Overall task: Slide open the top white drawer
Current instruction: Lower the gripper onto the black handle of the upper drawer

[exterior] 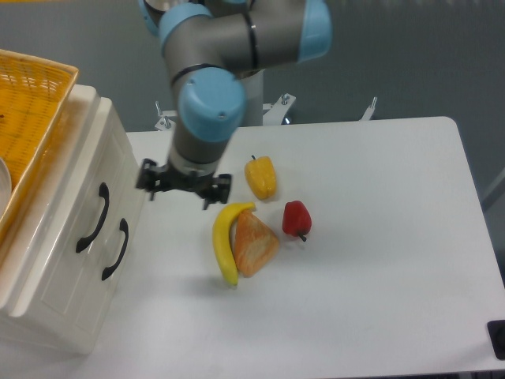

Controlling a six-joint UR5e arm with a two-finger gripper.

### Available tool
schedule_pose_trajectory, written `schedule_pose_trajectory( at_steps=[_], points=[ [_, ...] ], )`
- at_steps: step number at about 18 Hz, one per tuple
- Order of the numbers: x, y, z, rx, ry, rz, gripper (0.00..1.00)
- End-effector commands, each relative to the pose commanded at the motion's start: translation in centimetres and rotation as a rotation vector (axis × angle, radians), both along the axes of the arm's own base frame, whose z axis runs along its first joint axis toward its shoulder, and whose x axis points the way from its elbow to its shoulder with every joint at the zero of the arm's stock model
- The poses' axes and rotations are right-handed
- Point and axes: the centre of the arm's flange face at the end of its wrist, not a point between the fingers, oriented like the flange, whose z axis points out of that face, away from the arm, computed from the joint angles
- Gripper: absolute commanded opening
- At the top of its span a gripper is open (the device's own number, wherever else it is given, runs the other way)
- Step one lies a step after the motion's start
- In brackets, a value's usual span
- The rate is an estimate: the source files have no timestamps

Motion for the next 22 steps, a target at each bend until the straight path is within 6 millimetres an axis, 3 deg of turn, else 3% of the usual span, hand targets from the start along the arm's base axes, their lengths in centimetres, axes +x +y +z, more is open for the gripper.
schedule_pose_trajectory(
  at_steps=[10, 22],
  points=[
    [1.2, 1.9, -1.0, 0.074, -0.093, -0.020, 1.00],
    [1.5, 2.4, -2.5, 0.094, -0.115, -0.033, 1.00]
  ],
)
